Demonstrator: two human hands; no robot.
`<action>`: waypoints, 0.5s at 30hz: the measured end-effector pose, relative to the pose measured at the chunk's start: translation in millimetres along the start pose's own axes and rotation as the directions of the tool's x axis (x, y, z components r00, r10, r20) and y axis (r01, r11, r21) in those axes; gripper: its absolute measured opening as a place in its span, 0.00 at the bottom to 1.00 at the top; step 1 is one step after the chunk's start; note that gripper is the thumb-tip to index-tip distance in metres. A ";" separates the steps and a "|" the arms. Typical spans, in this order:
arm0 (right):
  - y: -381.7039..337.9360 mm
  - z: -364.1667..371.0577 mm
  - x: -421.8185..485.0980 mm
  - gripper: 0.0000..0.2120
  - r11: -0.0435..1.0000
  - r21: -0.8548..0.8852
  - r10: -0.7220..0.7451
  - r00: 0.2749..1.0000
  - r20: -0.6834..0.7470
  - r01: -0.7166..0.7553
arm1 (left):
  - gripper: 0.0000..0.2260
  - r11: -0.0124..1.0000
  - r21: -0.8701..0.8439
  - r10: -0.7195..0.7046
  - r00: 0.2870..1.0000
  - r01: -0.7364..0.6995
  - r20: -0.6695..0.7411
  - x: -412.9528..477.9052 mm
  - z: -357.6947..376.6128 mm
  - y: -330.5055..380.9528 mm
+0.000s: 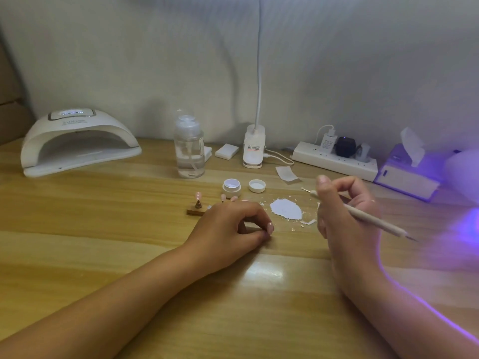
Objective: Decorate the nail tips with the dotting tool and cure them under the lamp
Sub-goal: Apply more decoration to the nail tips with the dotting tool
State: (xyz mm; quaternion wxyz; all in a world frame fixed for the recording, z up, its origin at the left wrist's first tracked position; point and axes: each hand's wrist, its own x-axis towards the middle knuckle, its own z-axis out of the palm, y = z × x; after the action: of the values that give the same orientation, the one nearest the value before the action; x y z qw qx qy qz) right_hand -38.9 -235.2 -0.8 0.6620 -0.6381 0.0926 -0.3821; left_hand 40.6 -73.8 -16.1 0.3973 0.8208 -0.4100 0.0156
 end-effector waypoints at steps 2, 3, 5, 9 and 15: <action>2.6 -5.6 7.4 0.13 0.996 -0.087 0.015 1.000 -0.026 -0.018 | 0.12 1.000 0.004 -0.003 1.000 0.003 -0.006 -0.3 0.5 -0.6; 4.9 -8.8 10.3 0.12 0.989 -0.146 0.020 1.000 -0.023 -0.024 | 0.12 1.000 0.007 -0.004 1.000 0.004 -0.008 -0.4 0.8 -0.9; 10.5 -13.9 13.9 0.12 0.967 -0.252 0.048 0.999 0.009 -0.044 | 0.12 1.000 0.003 -0.010 1.000 0.010 -0.004 -0.1 1.3 -1.1; 19.3 -17.5 17.5 0.07 0.903 -0.421 0.119 0.991 0.066 -0.081 | 0.11 1.000 0.004 -0.019 1.000 0.019 0.008 -0.7 1.5 -1.1; 20.8 -18.1 13.8 0.11 0.828 -0.547 0.210 0.973 0.096 -0.124 | 0.12 1.000 -0.008 -0.006 1.000 0.006 0.012 -0.6 1.0 -1.0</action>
State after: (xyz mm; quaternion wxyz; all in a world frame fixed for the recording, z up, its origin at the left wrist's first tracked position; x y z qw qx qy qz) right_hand -32.3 -260.0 -17.8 0.4926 -0.8146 0.2007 -0.2313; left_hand 40.6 -73.7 -17.6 0.3983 0.8206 -0.4097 0.0079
